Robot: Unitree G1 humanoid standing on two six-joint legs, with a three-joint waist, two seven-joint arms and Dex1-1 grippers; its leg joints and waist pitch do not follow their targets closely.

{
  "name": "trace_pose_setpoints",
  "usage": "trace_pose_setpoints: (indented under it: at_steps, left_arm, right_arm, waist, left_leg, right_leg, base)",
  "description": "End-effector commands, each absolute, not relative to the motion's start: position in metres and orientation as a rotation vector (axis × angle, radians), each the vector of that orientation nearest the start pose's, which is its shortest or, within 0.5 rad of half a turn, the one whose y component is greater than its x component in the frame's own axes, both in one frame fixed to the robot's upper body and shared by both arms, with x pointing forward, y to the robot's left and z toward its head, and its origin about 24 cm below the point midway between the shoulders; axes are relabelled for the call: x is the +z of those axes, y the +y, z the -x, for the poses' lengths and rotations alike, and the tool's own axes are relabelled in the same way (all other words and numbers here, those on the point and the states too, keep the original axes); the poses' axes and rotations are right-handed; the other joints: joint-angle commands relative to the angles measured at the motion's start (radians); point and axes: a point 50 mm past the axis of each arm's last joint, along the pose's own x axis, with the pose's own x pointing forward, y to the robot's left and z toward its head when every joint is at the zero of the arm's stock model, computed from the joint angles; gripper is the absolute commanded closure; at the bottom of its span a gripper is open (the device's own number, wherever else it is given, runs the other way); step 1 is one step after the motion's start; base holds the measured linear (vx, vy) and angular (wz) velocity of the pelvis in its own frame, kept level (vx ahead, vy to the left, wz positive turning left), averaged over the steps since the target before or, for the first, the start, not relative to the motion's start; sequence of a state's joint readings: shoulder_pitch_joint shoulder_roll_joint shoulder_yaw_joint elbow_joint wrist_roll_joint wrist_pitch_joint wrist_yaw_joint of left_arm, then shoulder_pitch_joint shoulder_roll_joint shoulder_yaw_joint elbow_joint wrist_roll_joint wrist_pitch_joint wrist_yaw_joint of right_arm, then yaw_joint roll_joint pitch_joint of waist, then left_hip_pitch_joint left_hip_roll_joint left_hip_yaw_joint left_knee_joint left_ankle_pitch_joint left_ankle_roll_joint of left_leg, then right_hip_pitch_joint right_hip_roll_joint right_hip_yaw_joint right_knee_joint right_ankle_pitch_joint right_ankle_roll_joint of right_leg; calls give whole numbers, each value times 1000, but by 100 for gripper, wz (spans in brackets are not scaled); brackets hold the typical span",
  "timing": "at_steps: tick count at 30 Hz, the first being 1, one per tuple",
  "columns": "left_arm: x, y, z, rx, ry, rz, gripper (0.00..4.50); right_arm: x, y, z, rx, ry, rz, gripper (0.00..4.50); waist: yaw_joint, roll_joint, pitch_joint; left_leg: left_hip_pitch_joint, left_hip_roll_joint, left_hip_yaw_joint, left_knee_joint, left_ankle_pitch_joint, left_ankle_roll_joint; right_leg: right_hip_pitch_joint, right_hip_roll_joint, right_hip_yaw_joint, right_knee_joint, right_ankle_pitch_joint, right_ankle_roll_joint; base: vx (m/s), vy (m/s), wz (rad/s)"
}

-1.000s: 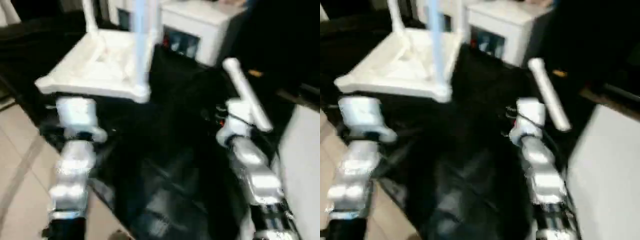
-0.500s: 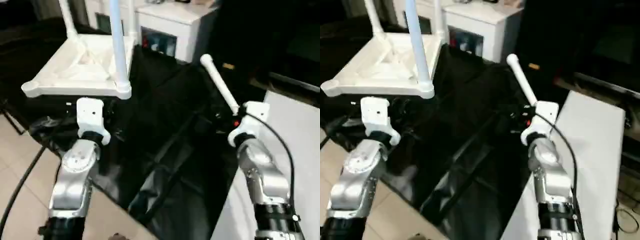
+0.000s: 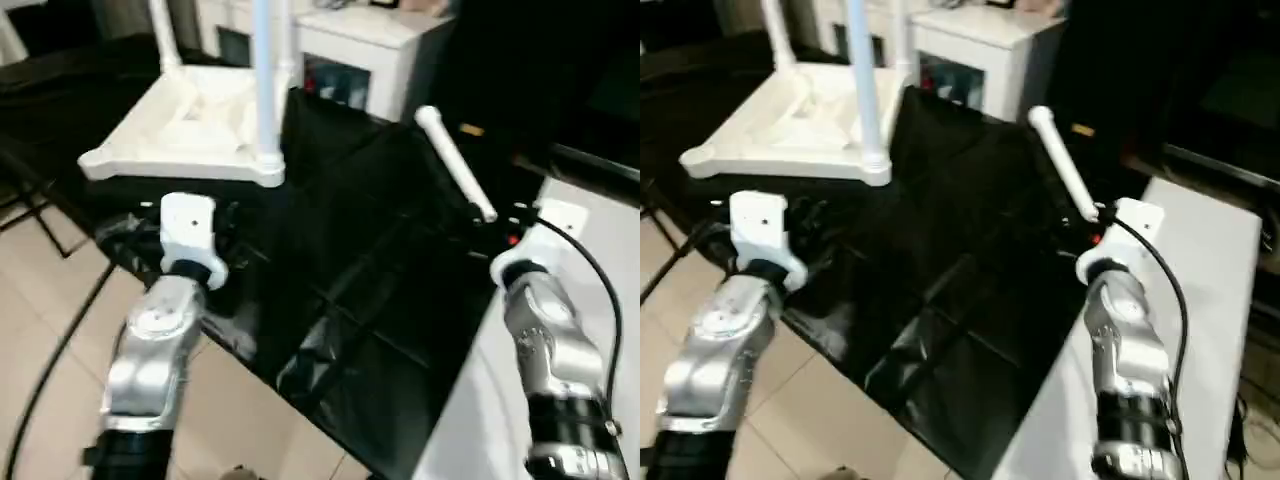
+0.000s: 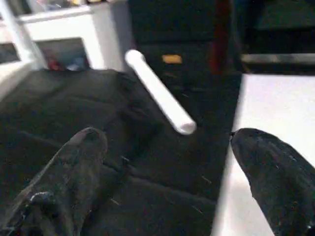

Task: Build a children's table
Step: Move to table

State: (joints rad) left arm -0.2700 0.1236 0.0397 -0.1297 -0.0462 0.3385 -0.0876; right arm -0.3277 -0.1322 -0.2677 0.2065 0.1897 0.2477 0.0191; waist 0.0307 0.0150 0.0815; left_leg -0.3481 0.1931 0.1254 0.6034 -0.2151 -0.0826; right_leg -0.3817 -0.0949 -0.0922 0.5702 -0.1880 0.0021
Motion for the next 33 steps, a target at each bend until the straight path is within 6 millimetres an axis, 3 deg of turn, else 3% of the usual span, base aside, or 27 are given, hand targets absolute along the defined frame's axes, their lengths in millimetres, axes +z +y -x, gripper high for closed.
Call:
trace_pose_setpoints:
  at_steps: [1, 2, 3, 4, 5, 6, 7, 8, 9, 10, 11, 12, 13, 14, 15, 16, 18, 19, 22, 24, 27, 28, 29, 30, 31, 32, 33]
  left_arm:
    - [110, 157, -299, -95, -30, -95, 328]
    - [109, 158, -298, -95, -33, -96, 328]
    - [109, 158, -298, -97, -35, -96, 328]
    - [109, 158, -298, -97, -35, -96, 328]
    - [110, 158, -298, -98, -40, -97, 328]
    - [110, 158, -298, -98, -42, -94, 328]
    - [110, 158, -297, -98, -43, -94, 328]
    - [111, 158, -297, -100, -46, -87, 328]
    - [111, 158, -297, -100, -47, -84, 328]
    - [111, 158, -297, -98, -49, -82, 328]
    - [111, 158, -297, -97, -50, -79, 328]
    - [111, 158, -297, -95, -50, -79, 328]
    - [111, 158, -297, -95, -50, -78, 328]
    - [111, 159, -296, -94, -50, -76, 328]
    - [111, 159, -296, -94, -50, -76, 328]
    - [111, 159, -295, -91, -51, -72, 328]
    - [111, 160, -295, -89, -52, -71, 328]
    - [110, 160, -294, -87, -52, -68, 328]
    - [110, 161, -293, -83, -51, -71, 328]
    - [110, 162, -293, -79, -52, -70, 328]
    - [110, 164, -293, -75, -52, -69, 328]
    - [110, 164, -292, -72, -52, -68, 328]
    - [110, 165, -292, -70, -53, -66, 328]
    - [110, 165, -292, -68, -51, -67, 328]
    - [110, 165, -292, -67, -52, -67, 328]
    - [111, 166, -292, -59, -58, -53, 328]
    - [111, 167, -292, -55, -57, -53, 328]
  right_arm:
    - [70, -216, -310, -144, 100, -116, 9]
    - [71, -214, -309, -132, 96, -108, 9]
    - [71, -214, -308, -129, 94, -107, 9]
    - [71, -214, -308, -129, 94, -107, 9]
    - [70, -213, -306, -129, 94, -109, 9]
    - [69, -212, -305, -122, 99, -109, 9]
    - [68, -211, -305, -118, 101, -108, 9]
    - [68, -209, -305, -114, 100, -117, 9]
    - [68, -208, -305, -111, 100, -120, 9]
    - [68, -206, -305, -108, 100, -116, 9]
    - [69, -205, -305, -103, 98, -113, 9]
    - [70, -204, -306, -95, 98, -110, 9]
    - [70, -203, -306, -91, 97, -109, 9]
    - [70, -202, -306, -85, 97, -107, 9]
    - [70, -202, -306, -85, 97, -107, 9]
    - [71, -202, -306, -78, 97, -105, 9]
    - [71, -201, -306, -72, 99, -104, 9]
    - [71, -201, -306, -68, 99, -103, 9]
    - [71, -199, -306, -62, 99, -103, 9]
    - [71, -198, -306, -54, 102, -100, 9]
    - [71, -196, -307, -44, 104, -95, 9]
    - [71, -196, -307, -43, 103, -94, 9]
    - [71, -196, -307, -43, 102, -93, 9]
    - [71, -197, -307, -44, 102, -91, 9]
    - [71, -197, -307, -44, 103, -91, 9]
    - [71, -197, -307, -47, 104, -89, 9]
    - [71, -198, -307, -48, 104, -88, 9]
  waist:
    - [2, -23, -41]
    - [1, -42, -42]
    - [-11, -45, -41]
    - [-16, -21, -58]
    - [-17, 18, -60]
    - [20, 40, -54]
    - [26, 42, -45]
    - [22, 18, -46]
    - [37, -51, -45]
    - [5, -59, -41]
    - [40, -64, -58]
    - [56, -38, -63]
    - [30, -31, -62]
    - [23, -13, -73]
    - [7, 1, -76]
    - [-5, 4, -73]
    - [-11, -15, -58]
    - [-2, -28, -62]
    - [25, -28, -84]
    - [21, -27, -99]
    - [5, -25, -123]
    - [-2, -32, -121]
    - [-2, -46, -117]
    - [5, -58, -112]
    - [35, -82, -108]
    - [63, -71, -107]
    - [89, -59, -98]
  left_leg:
    - [17, 26, 1, -130, -711, 2]
    - [90, -50, 35, 12, -472, -6]
    - [77, -56, 36, 39, -379, 8]
    - [14, -33, 18, -5, -332, 23]
    - [-29, 23, -15, -75, -478, 24]
    - [-76, 90, -29, -162, -645, 30]
    - [-49, 92, -2, -195, -810, 30]
    - [-21, 100, -8, -201, -845, 33]
    - [70, 7, 24, -46, -656, -28]
    - [88, -45, 37, 136, -321, 3]
    - [-13, -25, 15, 54, -214, 58]
    - [15, -12, 12, 16, -228, 66]
    - [50, -4, 8, -54, -326, 68]
    - [58, 2, 2, -73, -346, 70]
    - [90, 24, -6, -99, -376, 84]
    - [96, 35, -13, -114, -394, 107]
    - [89, 19, 12, -108, -460, 115]
    - [65, -4, 32, -91, -421, 115]
    - [29, -25, 41, -69, -144, 158]
    - [50, -26, 35, -71, -28, 199]
    - [118, -30, -7, -50, 276, 375]
    - [153, -25, -33, -36, 378, 442]
    - [154, -38, -39, -19, 408, 464]
    - [114, -76, -19, -6, 376, 455]
    - [-14, -137, 14, 42, 169, 416]
    - [-51, -108, 5, 74, 70, 363]
    - [-95, -52, -18, 104, -8, 221]
  right_leg:
    - [20, -23, 34, -63, -516, -3]
    - [-70, -55, -4, -190, -940, 80]
    - [-64, -72, -17, -203, -1012, 102]
    - [17, -69, -65, -180, -915, 131]
    - [79, -36, -110, -125, -725, 145]
    - [123, -25, -47, 67, -508, 68]
    - [81, -8, -8, 126, -172, -32]
    - [84, -14, 31, 147, -240, -16]
    - [-21, -44, 52, -58, -919, 87]
    - [-64, -116, 41, -152, -1278, 54]
    - [76, -134, 103, -106, -1128, 9]
    - [69, -124, 98, -96, -1039, -24]
    - [43, -43, 48, -58, -807, -80]
    - [51, -26, 32, -40, -668, -113]
    - [44, -18, 18, -28, -428, -187]
    - [50, -11, 9, -18, -298, -226]
    - [58, -28, 22, -38, -332, -258]
    - [91, -42, 45, -58, -440, -257]
    - [144, -44, 69, -62, -402, -268]
    - [131, -17, 51, -29, -210, -300]
    - [88, 20, 19, 30, 64, -294]
    - [54, 21, 18, 50, 99, -257]
    - [53, 13, 38, 56, 134, -222]
    - [91, 14, 61, 48, 168, -226]
    - [213, -17, 149, 21, 254, -285]
    - [243, -81, 195, -3, 284, -362]
    - [261, -110, 234, -9, 468, -462]
  base:
    - [-14, -61, 1]
    - [-6, -62, -11]
    - [-6, -62, -11]
    - [11, -13, -37]
    - [71, 16, -15]
    - [71, 16, -15]
    - [0, 0, 0]
    - [62, -89, 1]
    - [62, -89, 1]
    - [136, -9, -13]
    - [131, 62, -6]
    - [131, 62, -6]
    - [0, 0, 0]
    - [0, 0, 0]
    - [0, 0, 0]
    - [53, 36, -4]
    - [73, 37, -1]
    - [87, 26, 4]
    - [118, 16, 9]
    - [150, 4, 9]
    - [193, -5, 10]
    - [206, -22, 18]
    - [180, -11, 20]
    - [180, -11, 20]
    - [158, 26, 27]
    - [109, 54, 42]
    - [109, 54, 42]
